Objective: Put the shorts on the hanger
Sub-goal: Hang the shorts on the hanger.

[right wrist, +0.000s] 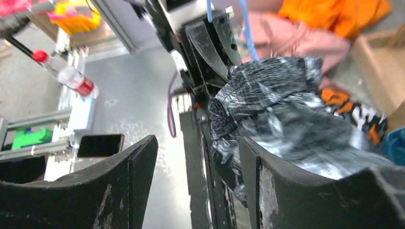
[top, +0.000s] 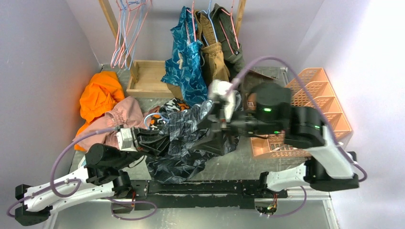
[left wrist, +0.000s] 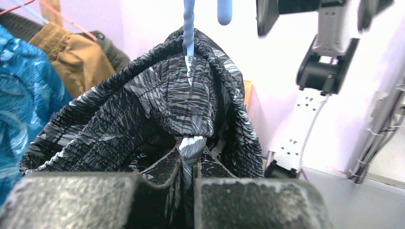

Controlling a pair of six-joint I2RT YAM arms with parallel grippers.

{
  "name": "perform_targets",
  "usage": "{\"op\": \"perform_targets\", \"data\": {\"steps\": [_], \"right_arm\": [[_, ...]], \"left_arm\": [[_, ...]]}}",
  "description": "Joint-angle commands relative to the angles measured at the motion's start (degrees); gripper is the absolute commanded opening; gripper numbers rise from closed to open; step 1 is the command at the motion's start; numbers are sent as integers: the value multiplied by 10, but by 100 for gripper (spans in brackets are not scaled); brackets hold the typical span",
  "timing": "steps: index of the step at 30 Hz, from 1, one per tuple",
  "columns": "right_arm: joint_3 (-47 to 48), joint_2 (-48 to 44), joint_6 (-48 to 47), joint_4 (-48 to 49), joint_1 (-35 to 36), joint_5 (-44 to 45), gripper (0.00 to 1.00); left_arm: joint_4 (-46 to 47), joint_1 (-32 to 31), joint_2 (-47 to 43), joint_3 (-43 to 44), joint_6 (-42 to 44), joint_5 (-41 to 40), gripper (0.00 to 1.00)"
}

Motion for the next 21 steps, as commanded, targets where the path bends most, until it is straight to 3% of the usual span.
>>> {"op": "perform_targets", "data": {"steps": [1, 4, 9, 21], "right_arm": [[-28, -83, -20, 90, 2, -14, 67], [-27, -91, -26, 106, 2, 21, 67], [27, -13, -44, 32, 2, 28, 68], [-69, -24, -32, 91, 2, -31, 64]], "left_arm": [[6, -1, -36, 11, -15, 101, 7], [-48, -1, -37, 34, -23, 143, 7], [-161, -1, -6, 89, -26, 190, 7], [-246, -1, 55, 159, -20, 243, 7]]}}
